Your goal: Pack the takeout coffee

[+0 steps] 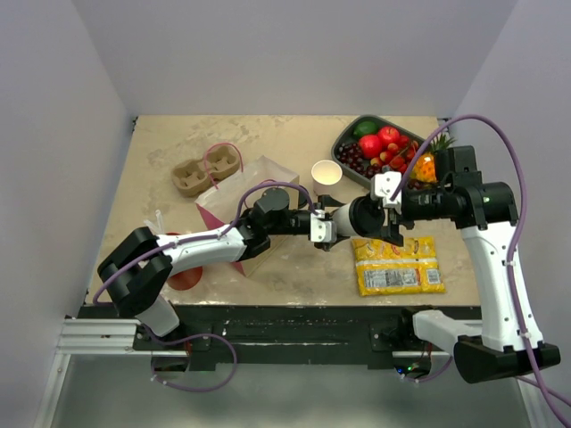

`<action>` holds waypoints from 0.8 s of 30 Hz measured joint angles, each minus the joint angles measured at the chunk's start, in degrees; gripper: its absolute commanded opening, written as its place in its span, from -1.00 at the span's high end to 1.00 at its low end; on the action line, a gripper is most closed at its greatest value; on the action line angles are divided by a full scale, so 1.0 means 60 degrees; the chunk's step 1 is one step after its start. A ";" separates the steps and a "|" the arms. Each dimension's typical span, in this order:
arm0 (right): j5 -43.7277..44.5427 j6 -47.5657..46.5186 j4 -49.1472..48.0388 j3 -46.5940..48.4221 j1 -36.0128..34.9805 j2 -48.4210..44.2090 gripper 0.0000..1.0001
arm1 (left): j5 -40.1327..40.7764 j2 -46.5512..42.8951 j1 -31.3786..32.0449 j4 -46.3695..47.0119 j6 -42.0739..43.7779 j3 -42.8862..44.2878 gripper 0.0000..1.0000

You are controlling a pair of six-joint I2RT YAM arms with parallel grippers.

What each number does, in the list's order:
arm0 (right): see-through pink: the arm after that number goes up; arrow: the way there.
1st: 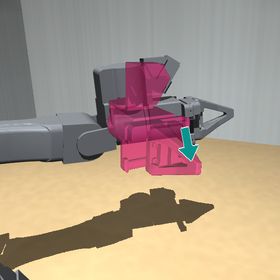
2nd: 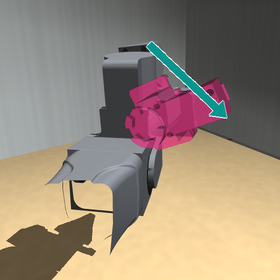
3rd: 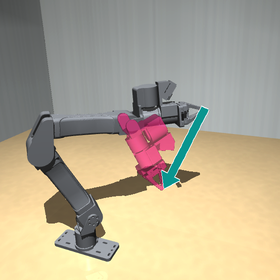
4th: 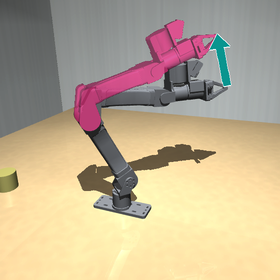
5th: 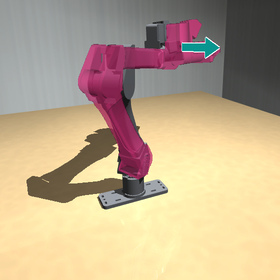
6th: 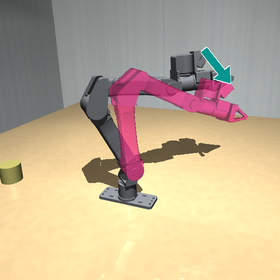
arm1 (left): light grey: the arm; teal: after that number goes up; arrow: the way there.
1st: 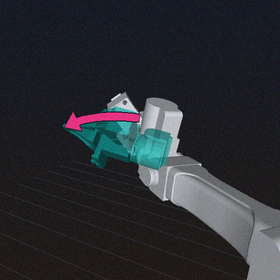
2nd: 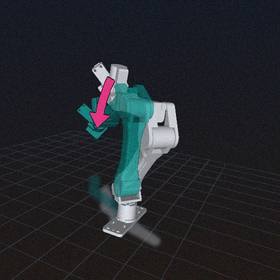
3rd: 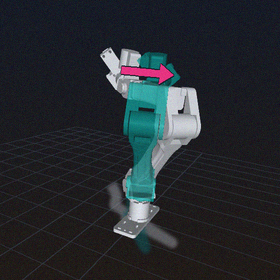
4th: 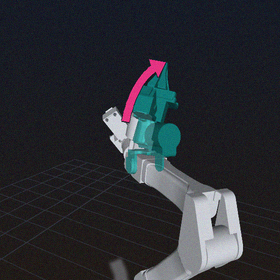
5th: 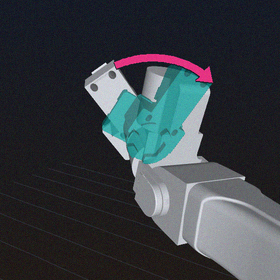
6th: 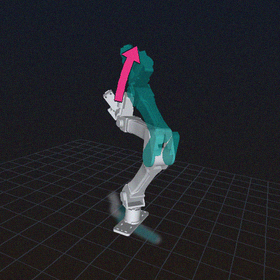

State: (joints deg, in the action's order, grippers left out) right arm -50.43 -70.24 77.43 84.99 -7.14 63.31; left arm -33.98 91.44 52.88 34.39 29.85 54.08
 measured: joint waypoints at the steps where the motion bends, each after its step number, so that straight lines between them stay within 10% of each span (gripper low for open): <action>1: 0.0000 0.0051 0.0011 0.0029 -0.0004 0.0033 -0.80 | 0.0018 0.0000 0.0000 0.0000 0.0000 -0.0011 0.12; 14: 0.0146 0.0142 0.0051 0.0066 -0.0018 0.0160 -0.50 | 0.0080 0.0000 -0.0011 0.0000 0.0033 -0.0058 0.02; 21: 0.0273 0.0149 0.0146 0.0197 -0.0055 0.0259 -0.39 | 0.0117 0.0000 -0.0007 -0.0033 -0.0033 -0.0062 -0.40; 24: 0.0324 0.0357 0.0178 0.0302 -0.0076 0.0393 -0.31 | 0.0149 0.0000 -0.0007 -0.0047 -0.0073 -0.0062 -1.00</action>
State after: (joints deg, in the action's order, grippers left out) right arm -48.49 -68.10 78.50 86.80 -7.60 65.67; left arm -33.08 91.44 52.84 34.11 29.41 53.71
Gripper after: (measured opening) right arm 0.788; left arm 0.759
